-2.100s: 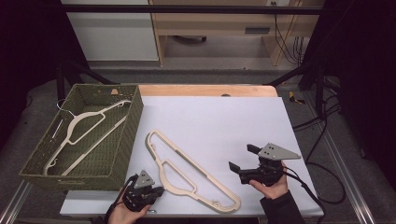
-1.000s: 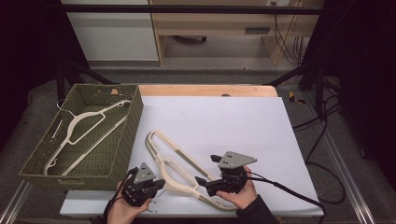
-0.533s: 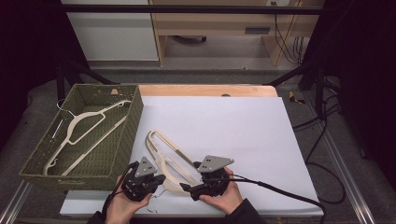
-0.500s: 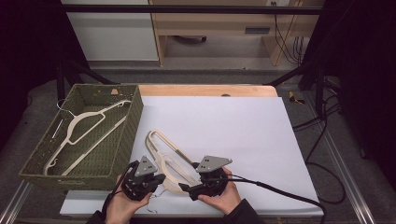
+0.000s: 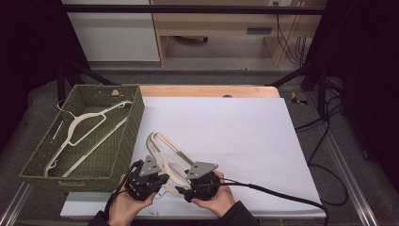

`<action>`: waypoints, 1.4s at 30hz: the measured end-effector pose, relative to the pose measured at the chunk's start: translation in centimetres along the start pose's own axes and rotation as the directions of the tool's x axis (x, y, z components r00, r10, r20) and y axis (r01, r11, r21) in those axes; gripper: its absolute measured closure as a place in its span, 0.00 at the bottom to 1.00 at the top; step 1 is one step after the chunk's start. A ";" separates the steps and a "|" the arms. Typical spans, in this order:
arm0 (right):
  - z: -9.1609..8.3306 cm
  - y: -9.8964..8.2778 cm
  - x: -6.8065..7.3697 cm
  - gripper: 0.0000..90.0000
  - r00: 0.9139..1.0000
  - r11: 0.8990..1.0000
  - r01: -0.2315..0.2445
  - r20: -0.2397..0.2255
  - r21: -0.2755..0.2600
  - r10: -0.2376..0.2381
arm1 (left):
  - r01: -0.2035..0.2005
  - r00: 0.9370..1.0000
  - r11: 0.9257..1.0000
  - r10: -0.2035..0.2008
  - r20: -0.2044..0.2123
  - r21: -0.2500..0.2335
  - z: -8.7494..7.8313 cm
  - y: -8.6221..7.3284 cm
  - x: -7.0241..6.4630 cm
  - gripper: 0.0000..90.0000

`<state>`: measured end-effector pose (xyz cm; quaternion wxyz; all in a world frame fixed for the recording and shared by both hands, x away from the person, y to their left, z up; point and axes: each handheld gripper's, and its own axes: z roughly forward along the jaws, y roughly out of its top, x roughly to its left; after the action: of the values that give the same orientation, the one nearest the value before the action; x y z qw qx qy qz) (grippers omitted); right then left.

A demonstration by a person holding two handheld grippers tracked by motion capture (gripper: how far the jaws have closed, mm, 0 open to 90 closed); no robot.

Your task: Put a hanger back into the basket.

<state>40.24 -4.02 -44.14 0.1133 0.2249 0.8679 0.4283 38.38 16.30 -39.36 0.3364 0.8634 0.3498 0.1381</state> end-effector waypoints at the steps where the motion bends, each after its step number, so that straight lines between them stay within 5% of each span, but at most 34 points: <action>1: 0.3 -0.2 0.2 0.50 1.000 1.000 0.017 0.006 0.017 -0.017 | -0.002 1.000 1.000 0.002 -0.002 -0.003 0.0 0.0 -0.1 0.98; 8: 1.0 -0.6 0.4 0.68 0.999 0.998 0.047 0.015 0.049 -0.048 | -0.011 1.000 1.000 0.011 0.000 0.004 0.1 -0.2 -0.1 0.98; 11: 1.0 -0.6 0.4 0.80 0.998 0.997 0.058 -0.020 0.051 -0.057 | -0.011 1.000 1.000 0.011 0.000 -0.002 0.1 -0.2 -0.1 0.98; 17: 0.9 -0.6 0.4 0.82 0.996 0.996 0.081 -0.026 0.048 -0.080 | -0.014 1.000 1.000 0.014 0.004 -0.026 -0.1 -0.2 0.0 0.98; 20: 0.8 -0.5 0.5 0.83 0.996 0.996 0.083 -0.022 0.041 -0.083 | -0.004 0.999 0.998 0.006 0.048 -0.062 -0.6 -0.1 0.3 0.89; 24: 0.8 -0.5 0.4 0.83 0.996 0.996 0.086 -0.020 0.038 -0.085 | 0.011 0.999 0.989 -0.004 0.050 -0.145 -2.1 0.1 0.7 0.69; 29: -0.1 -0.1 0.2 0.84 0.995 0.995 0.096 0.009 0.025 -0.096 | 0.035 0.999 0.967 -0.027 0.037 -0.254 -4.3 0.1 1.8 0.48; 36: -1.2 0.3 -0.3 0.87 0.996 0.996 0.085 0.040 0.016 -0.086 | 0.075 0.997 0.941 -0.067 0.036 -0.331 -5.7 -0.7 4.0 0.36; 42: -2.5 0.7 -1.1 0.89 0.994 0.998 0.069 0.081 0.004 -0.069 | 0.074 0.997 0.938 -0.066 0.034 -0.337 -5.2 -1.2 4.5 0.24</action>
<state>40.46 -5.90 -42.08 0.1631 0.2122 0.8701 0.4138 38.55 22.54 -36.35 0.4883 0.7812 0.3476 0.1743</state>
